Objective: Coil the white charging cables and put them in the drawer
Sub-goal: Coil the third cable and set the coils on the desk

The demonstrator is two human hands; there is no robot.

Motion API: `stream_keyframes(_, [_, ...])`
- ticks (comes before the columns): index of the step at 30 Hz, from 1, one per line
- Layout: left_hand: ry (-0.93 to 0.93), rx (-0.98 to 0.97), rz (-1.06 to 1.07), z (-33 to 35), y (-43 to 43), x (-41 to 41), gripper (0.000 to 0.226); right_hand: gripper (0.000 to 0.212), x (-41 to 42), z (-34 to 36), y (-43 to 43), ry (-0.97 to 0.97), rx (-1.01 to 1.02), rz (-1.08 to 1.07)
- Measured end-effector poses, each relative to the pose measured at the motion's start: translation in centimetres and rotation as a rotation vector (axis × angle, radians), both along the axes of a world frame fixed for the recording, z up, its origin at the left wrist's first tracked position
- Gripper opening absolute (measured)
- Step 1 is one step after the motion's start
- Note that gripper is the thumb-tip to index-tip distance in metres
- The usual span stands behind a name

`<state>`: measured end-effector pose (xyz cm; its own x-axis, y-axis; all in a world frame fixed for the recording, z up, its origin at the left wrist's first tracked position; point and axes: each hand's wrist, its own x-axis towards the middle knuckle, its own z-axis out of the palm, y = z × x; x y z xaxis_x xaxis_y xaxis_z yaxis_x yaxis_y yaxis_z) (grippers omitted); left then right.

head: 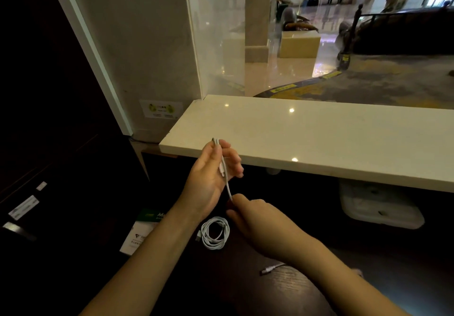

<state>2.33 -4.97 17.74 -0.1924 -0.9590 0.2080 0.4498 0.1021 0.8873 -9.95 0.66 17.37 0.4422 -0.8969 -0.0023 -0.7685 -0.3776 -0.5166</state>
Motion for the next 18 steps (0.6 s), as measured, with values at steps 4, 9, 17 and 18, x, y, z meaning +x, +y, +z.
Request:
stream_keyframes(4, [-0.459,-0.239,0.097,-0.7,0.6,-0.7,0.020,0.022,0.1,2.0,0.4,0.281,-0.196,0.067])
stream_keyframes(9, [-0.674,-0.184,-0.095,-0.9,0.9,0.3,0.024,0.022,-3.1,6.6,-1.9,0.230,-0.452,0.090])
stream_keyframes(17, [0.111,0.225,-0.698,0.7,1.7,1.7,0.033,0.019,-5.7,5.2,-5.5,-0.600,-0.073,0.081])
stream_keyframes(18, [0.221,0.238,-0.788,0.9,1.8,1.8,0.034,0.020,-5.7,4.4,-5.7,-0.651,-0.068,0.048])
